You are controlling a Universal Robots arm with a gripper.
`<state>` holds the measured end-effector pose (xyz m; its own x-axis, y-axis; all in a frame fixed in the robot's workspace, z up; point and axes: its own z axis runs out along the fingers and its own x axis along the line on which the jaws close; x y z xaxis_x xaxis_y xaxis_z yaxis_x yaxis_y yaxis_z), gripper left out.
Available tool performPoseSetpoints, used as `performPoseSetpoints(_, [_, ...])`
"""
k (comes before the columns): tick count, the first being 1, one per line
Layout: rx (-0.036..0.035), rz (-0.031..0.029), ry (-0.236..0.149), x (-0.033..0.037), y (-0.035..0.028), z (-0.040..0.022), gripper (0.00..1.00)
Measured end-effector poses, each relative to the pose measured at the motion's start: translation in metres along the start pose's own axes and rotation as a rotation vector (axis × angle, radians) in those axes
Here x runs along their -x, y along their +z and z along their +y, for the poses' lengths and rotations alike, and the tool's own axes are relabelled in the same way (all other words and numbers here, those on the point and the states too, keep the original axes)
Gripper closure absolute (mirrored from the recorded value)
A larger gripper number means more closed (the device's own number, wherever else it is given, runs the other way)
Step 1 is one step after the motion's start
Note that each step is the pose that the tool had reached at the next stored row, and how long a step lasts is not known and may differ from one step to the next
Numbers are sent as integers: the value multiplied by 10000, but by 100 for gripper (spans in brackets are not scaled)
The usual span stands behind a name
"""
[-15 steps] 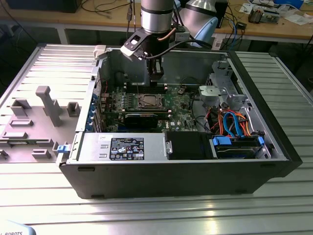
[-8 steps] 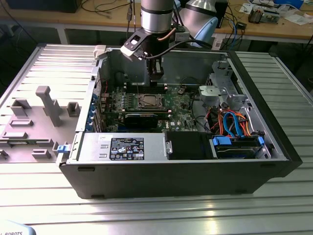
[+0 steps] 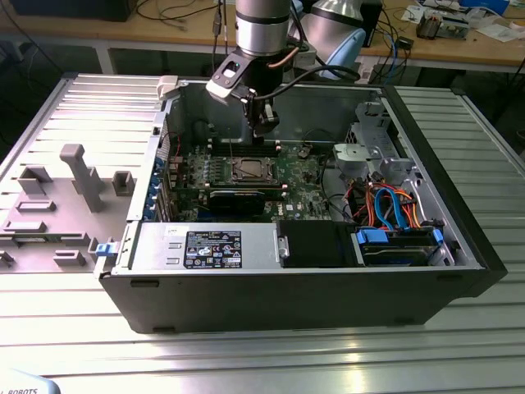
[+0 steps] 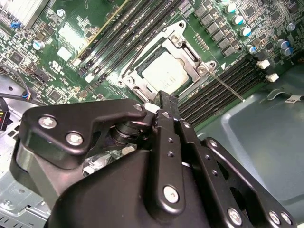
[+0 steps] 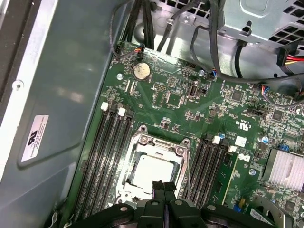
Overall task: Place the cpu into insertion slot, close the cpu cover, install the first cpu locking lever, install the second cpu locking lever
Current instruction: 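Install the first cpu locking lever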
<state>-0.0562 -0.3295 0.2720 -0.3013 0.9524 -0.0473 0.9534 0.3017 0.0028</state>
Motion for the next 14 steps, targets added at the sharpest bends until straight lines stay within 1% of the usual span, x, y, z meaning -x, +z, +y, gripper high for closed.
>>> performPoseSetpoints(9, [3,2,-50,1,0,-2,89])
performPoseSetpoints(12, [4,1,-81,22,1,-18,89])
performPoseSetpoints(14, [15,1,-296,31,2,-33,89])
